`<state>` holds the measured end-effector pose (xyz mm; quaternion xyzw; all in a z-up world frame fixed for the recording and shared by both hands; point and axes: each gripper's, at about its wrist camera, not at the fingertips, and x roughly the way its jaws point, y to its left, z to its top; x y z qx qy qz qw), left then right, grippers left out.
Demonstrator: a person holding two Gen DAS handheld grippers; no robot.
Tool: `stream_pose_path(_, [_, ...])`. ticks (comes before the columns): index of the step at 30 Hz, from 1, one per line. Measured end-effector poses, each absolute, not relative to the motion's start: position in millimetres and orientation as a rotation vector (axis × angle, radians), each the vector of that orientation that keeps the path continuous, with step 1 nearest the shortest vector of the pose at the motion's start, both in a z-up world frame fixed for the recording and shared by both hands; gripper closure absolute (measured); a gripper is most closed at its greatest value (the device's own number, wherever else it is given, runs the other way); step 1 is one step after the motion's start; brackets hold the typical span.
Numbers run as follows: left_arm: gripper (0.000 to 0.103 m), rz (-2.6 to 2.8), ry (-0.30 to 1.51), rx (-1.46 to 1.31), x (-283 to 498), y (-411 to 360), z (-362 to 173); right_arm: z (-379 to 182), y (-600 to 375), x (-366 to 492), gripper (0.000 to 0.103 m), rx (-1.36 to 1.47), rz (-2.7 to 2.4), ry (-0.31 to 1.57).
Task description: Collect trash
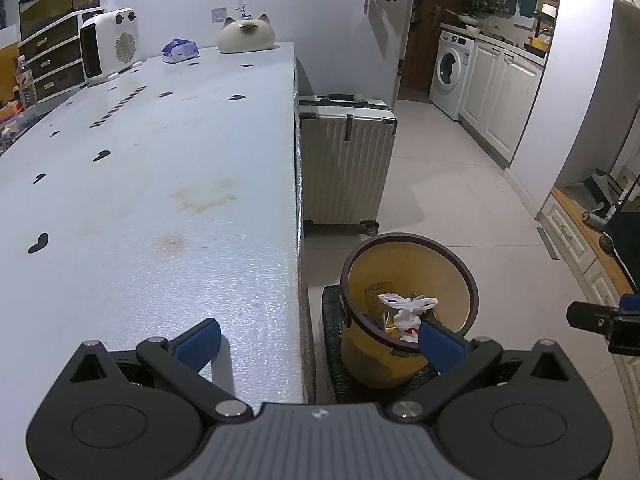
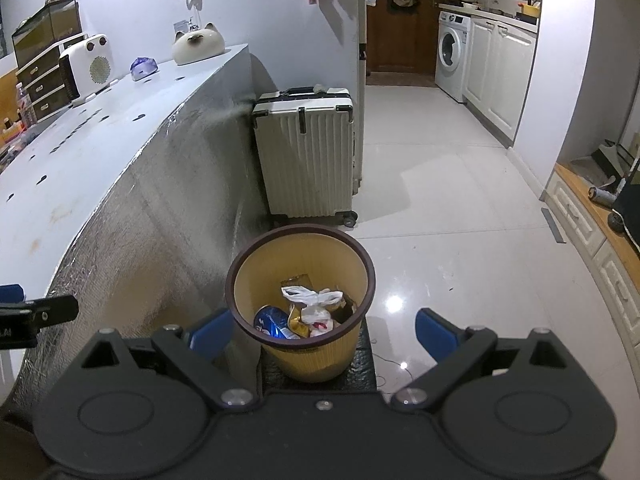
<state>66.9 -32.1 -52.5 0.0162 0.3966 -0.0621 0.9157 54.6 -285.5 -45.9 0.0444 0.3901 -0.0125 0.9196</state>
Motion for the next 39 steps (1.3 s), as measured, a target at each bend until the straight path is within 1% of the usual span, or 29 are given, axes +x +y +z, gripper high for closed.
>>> stream_pose_path(39, [0.0,-0.13,0.813,0.038,68.4,-34.0,-52.1,-46.0,-288.7,56.0,0.005,0.097,-0.031,0.801])
